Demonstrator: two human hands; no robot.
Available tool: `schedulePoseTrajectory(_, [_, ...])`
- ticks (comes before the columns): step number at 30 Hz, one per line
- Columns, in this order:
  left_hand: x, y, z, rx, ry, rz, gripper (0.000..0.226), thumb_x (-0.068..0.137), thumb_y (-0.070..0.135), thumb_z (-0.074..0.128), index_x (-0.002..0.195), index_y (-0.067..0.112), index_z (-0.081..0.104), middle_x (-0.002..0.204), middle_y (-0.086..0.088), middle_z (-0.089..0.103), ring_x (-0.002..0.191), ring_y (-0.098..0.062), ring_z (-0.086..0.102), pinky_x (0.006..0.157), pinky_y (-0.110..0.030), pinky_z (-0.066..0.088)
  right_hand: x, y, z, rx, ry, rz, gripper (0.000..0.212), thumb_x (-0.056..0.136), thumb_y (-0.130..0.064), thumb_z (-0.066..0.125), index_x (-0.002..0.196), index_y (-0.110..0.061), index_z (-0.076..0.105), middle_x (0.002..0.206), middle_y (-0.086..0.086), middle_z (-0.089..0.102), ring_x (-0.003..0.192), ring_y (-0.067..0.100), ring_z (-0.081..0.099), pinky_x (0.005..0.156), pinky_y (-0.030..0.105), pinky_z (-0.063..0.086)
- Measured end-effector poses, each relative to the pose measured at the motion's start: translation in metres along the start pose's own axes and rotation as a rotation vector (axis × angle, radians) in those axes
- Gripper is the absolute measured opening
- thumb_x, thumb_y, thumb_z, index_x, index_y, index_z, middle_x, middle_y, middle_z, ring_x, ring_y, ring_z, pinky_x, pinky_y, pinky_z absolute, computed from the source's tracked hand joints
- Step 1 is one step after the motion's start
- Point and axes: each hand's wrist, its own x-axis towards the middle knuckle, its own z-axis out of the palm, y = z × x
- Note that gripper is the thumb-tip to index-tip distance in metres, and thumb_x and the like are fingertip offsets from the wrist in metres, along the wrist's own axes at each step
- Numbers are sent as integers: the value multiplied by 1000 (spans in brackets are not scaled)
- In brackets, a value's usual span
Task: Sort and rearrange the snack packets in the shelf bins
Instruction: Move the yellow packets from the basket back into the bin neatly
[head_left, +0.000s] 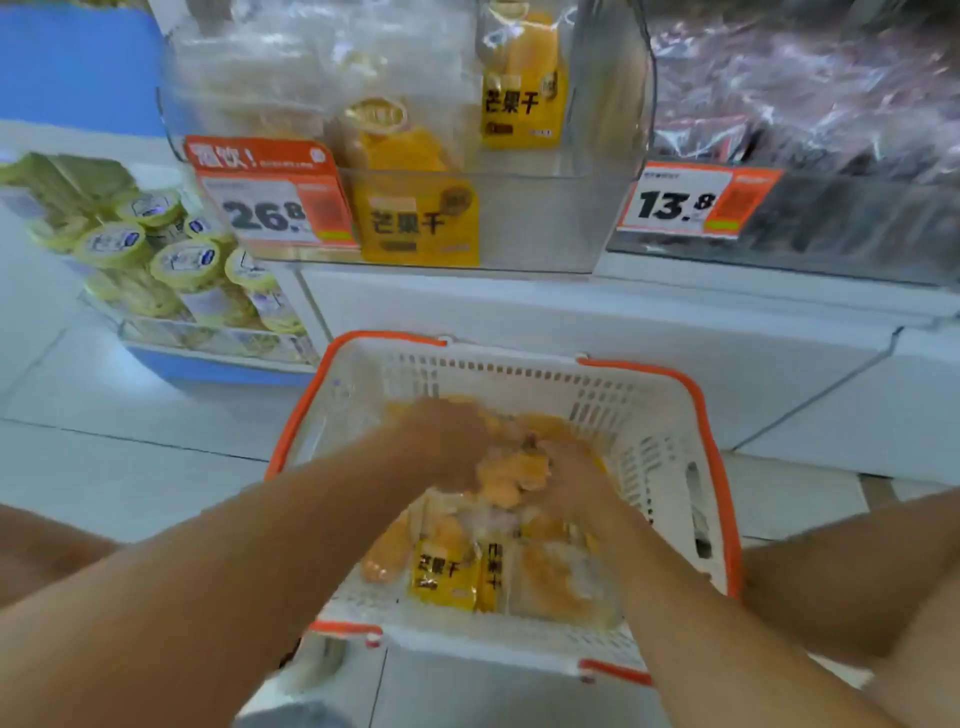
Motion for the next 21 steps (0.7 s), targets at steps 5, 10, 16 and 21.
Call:
schedulePoseTrajectory(5, [8,1,155,-388,-259,-403,92,70,63,75,142,15,42,136,-9,53,122,-31,54,98,-43,50,-8,33,37,-350,-227,191,88,75,-43,82,149,-21,38,140,9,47,121,34,55,95,46,53])
schedulePoseTrajectory(10, [27,26,183,-575,-290,-397,108,79,53,76,157,12,12,159,-17,24,141,-37,35,110,-44,39,-24,48,62,-392,-318,137,44,79,-22,72,118,-18,53,113,7,55,104,27,57,76,35,52])
schedulePoseTrajectory(16, [42,22,188,-442,-153,-360,104,83,11,69,157,29,-1,163,-2,8,141,-40,25,103,-51,44,-20,35,71,-550,-168,57,32,87,-12,64,117,-22,59,121,6,56,113,30,54,90,42,51])
schedulePoseTrajectory(21, [48,16,178,-295,-160,-325,92,89,16,67,157,28,6,160,-11,14,147,-37,14,109,-54,34,-12,30,57,-604,-260,65,22,78,-31,80,98,-22,76,97,0,72,89,21,66,82,37,58])
